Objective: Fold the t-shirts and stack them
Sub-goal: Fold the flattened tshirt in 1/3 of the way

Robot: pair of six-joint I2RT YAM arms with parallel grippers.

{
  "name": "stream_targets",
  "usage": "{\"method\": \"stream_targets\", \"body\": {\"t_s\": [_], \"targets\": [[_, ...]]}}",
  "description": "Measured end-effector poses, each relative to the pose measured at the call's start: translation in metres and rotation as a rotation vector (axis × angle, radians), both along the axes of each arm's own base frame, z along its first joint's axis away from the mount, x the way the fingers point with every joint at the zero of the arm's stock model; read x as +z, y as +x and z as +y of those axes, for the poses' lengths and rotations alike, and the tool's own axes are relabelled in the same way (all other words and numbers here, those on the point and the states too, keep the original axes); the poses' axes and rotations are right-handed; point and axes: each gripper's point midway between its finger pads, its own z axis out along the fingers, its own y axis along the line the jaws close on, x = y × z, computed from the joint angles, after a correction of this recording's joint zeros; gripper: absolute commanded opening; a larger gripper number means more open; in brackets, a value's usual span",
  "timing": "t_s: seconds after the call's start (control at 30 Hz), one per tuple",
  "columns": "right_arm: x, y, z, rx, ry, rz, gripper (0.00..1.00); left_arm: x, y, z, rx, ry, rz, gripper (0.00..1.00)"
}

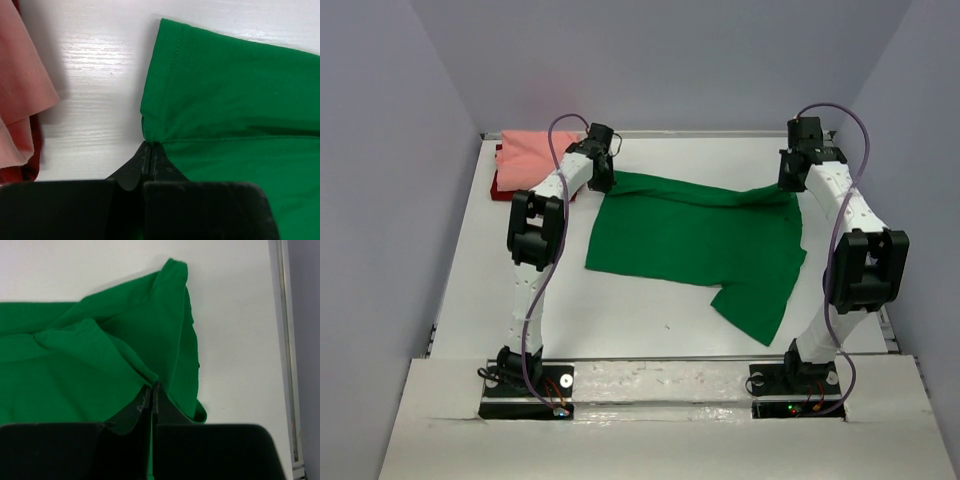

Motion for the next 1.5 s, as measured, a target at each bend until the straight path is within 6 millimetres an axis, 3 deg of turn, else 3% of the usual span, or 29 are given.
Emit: {"method": "stream_targets", "body": {"t_s": [0.27,0.63,1.13,1.17,1.2,1.23,1.27,1.33,1.37,1.5], "targets": [[-0.026,-0.029,0.006,-0.093,0.025,0.066,0.0,-0.004,-0.013,-0.006,-0.014,0.004,0.02,0.0],[-0.026,-0.071,0.0,-0.222,0.029,0.054,0.0,-0.001,-0.032,-0.003,-0.015,0.021,0.036,0.0],[-0.043,-0.085,-0.008,-0.286,0.0,0.092,0.0,-0.003,-0.042,0.015,0.028,0.097,0.048,0.0],[-0.045,-0.085,-0.009,-0.289,-0.004,0.099,0.07,-0.003,-0.042,0.016,0.032,0.102,0.048,0.0],[-0.048,-0.085,-0.009,-0.292,-0.008,0.106,0.2,-0.003,-0.042,0.018,0.038,0.111,0.05,0.0],[-0.051,-0.085,-0.009,-0.294,-0.008,0.114,0.2,-0.004,-0.042,0.019,0.039,0.113,0.05,0.0],[-0.052,-0.085,-0.009,-0.297,-0.008,0.117,0.37,-0.004,-0.043,0.02,0.043,0.119,0.052,0.06],[-0.055,-0.086,-0.009,-0.297,-0.009,0.123,0.5,-0.004,-0.044,0.022,0.052,0.129,0.055,0.2],[-0.056,-0.087,-0.01,-0.299,-0.012,0.126,0.6,-0.004,-0.044,0.023,0.055,0.133,0.055,0.35],[-0.06,-0.089,-0.01,-0.304,-0.015,0.136,0.7,-0.004,-0.043,0.025,0.072,0.138,0.049,0.62]]}}
